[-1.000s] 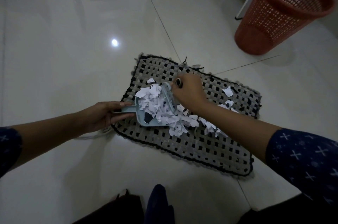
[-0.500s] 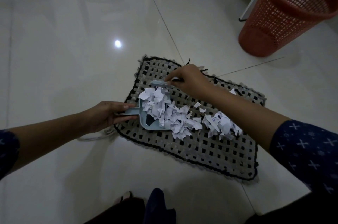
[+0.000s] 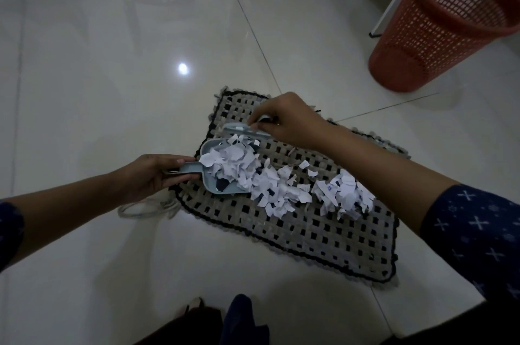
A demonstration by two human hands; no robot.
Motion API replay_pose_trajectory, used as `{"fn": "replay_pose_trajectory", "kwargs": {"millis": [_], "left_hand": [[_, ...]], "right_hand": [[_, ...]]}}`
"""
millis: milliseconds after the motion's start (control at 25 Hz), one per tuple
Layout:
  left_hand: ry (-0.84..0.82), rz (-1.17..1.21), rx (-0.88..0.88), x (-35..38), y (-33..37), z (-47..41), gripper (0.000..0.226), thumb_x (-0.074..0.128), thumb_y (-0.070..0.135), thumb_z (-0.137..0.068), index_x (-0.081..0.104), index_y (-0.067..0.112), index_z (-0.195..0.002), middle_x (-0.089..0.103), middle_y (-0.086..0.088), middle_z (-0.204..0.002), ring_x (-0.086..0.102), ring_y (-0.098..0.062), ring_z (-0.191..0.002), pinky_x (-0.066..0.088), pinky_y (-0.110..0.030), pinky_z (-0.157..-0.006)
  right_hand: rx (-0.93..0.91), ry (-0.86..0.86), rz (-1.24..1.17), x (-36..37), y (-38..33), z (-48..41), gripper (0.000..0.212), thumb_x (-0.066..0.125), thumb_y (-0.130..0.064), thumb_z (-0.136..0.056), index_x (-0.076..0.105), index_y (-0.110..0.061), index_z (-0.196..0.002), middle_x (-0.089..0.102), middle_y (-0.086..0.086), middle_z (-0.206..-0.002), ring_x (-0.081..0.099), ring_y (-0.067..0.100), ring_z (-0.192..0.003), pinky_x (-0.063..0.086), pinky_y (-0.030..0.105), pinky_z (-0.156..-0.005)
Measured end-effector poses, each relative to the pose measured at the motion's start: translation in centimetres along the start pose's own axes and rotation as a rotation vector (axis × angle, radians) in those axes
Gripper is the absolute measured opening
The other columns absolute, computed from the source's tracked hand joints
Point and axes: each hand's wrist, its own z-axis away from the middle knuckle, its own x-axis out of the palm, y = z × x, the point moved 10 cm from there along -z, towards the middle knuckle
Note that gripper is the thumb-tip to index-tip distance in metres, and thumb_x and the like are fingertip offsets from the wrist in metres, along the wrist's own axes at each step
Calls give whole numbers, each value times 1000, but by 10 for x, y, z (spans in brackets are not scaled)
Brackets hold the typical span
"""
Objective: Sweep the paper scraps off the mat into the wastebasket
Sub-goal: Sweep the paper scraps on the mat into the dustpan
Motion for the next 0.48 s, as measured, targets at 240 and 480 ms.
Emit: {"fn": "replay_pose_trajectory", "kwargs": {"millis": [240, 480], "left_hand": [[48, 14, -22, -26, -4, 12, 32, 39, -1, -92, 71, -6, -93, 70, -20, -105, 71, -28, -87, 58, -25, -67], [58, -4, -46, -50, -9, 21, 36, 39, -1, -91, 74, -1, -88, 69, -17, -109, 71, -23, -89, 58, -24, -70]], "right_hand": [[27, -81, 164, 19, 25, -32, 23, 60, -8, -89, 69, -6, -110, 72, 14, -107, 67, 25, -92, 50, 31, -83], [-14, -307, 275, 65, 14, -28, 19, 60, -4, -87, 70, -6, -104, 73, 10, -104, 67, 26, -95, 51, 32, -87]]}}
